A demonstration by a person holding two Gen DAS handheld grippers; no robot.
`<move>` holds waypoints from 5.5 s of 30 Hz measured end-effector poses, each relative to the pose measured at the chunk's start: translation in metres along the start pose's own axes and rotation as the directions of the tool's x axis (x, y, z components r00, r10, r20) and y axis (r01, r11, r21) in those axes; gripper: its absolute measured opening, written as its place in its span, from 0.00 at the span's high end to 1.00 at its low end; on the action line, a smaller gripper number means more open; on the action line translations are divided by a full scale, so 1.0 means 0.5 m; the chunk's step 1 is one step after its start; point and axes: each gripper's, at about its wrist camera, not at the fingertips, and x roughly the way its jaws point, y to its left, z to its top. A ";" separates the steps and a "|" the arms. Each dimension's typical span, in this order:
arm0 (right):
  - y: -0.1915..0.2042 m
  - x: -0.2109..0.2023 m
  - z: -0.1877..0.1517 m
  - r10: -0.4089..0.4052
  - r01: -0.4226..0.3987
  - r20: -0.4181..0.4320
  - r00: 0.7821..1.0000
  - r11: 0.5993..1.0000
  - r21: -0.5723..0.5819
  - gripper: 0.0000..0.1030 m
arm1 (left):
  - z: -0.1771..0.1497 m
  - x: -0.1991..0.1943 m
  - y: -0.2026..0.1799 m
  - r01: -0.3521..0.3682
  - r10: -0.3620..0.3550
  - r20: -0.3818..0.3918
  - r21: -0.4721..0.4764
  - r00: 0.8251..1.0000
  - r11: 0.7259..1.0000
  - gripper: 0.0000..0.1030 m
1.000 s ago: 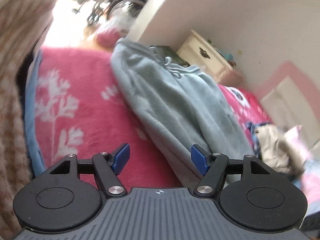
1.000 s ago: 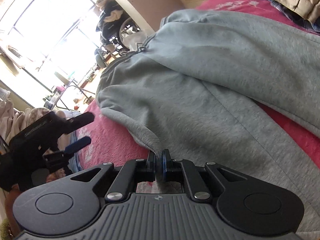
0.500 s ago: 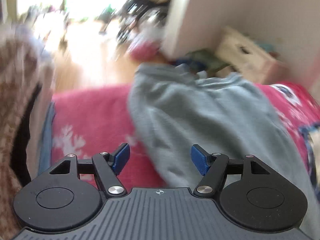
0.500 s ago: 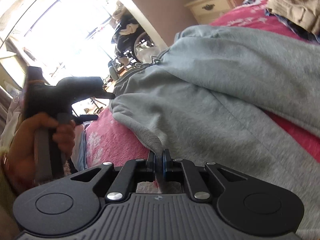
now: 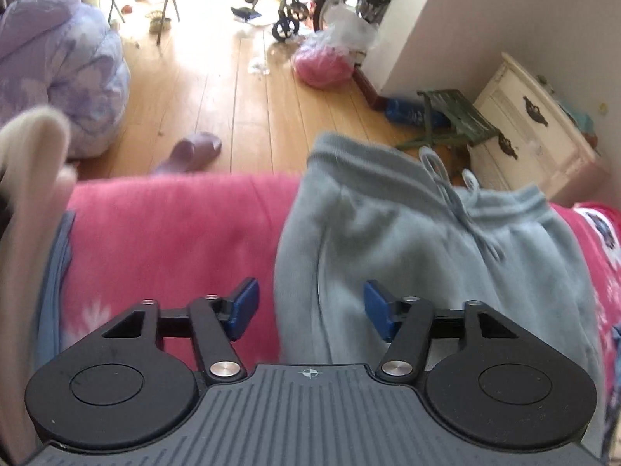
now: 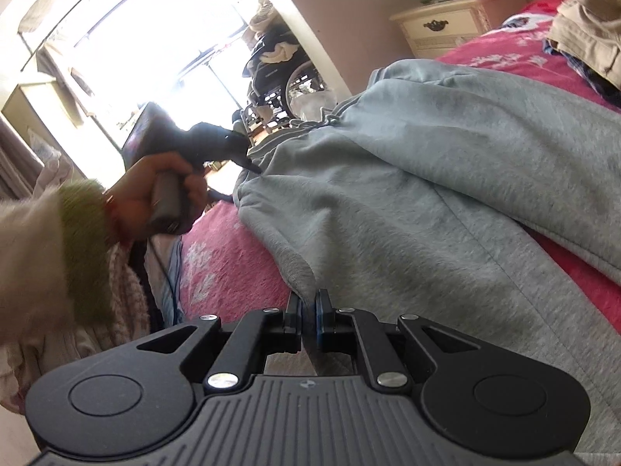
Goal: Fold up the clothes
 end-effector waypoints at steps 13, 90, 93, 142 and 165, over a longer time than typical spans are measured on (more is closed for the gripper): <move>0.011 0.023 -0.012 -0.071 0.069 -0.028 0.997 0.995 -0.067 0.93 | 0.051 0.056 0.007 0.107 -0.107 -0.031 -0.010 0.994 0.994 0.86; -0.045 -0.478 -0.148 -0.556 0.576 -0.209 0.804 0.644 0.503 0.37 | -0.671 -0.413 -0.123 0.608 -0.400 -0.489 0.749 0.775 0.262 0.52; -0.069 -0.501 -0.167 -0.588 0.564 -0.224 0.777 0.493 0.663 0.37 | -0.670 -0.390 -0.116 0.649 -0.418 -0.519 0.707 0.745 0.279 0.52; 0.154 -0.691 -0.321 -0.800 0.641 -0.347 0.490 0.600 -0.479 0.92 | -0.688 -0.419 -0.038 0.814 -0.453 -0.764 0.567 0.460 -0.129 0.58; 0.012 -0.840 -0.427 -0.613 0.584 -0.326 0.720 0.282 0.761 0.60 | -0.634 -0.412 0.077 0.882 -0.326 -0.828 0.469 0.456 0.042 0.54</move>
